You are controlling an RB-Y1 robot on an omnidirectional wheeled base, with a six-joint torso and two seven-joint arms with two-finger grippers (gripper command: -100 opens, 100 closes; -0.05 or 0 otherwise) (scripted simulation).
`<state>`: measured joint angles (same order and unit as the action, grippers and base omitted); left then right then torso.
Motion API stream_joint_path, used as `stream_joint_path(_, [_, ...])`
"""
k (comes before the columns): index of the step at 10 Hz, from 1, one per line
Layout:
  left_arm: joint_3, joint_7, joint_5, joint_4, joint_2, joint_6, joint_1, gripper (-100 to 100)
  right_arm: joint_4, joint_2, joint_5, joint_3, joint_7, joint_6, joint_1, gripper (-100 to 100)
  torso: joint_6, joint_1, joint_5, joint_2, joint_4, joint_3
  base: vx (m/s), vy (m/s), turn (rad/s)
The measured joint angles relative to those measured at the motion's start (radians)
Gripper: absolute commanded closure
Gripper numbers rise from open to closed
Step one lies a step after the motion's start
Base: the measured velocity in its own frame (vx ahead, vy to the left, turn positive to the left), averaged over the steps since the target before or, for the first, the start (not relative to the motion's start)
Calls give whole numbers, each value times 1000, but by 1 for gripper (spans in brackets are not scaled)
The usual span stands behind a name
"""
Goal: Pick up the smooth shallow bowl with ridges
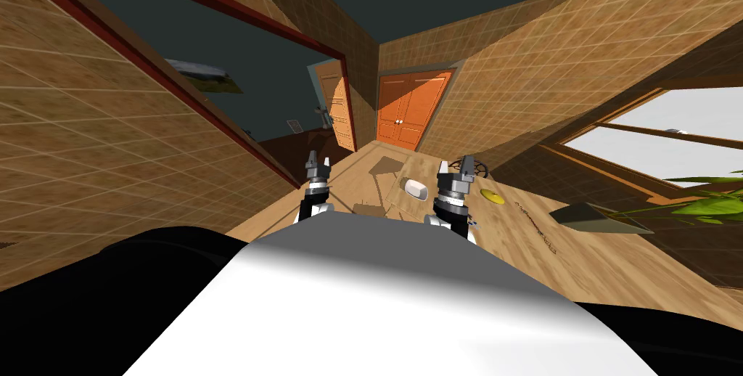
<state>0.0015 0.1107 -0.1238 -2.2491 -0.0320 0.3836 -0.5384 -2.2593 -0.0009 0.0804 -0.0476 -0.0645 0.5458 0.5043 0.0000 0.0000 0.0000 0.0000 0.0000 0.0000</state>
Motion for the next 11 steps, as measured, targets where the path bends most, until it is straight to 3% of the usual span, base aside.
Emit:
stream_joint_path(3, [0,0,0,0,0,0,0,0,24,-64,36,6,16,-5,-11,-100,0,4,1,7,1,4,-100,66,-26])
stream_joint_path(8, [0,0,0,0,0,0,0,0,117,-197,177,42,95,-52,-74,-100,0,4,1,5,1,3,-74,62,-13])
stream_joint_path(10, [0,0,0,0,0,0,0,0,143,-229,223,52,119,-61,-80,-100,0,3,1,2,1,1,-35,48,0])
stream_joint_path(11, [0,0,0,0,0,0,0,0,180,-251,255,61,141,-67,-102,-100,0,3,1,2,0,1,-22,42,2])
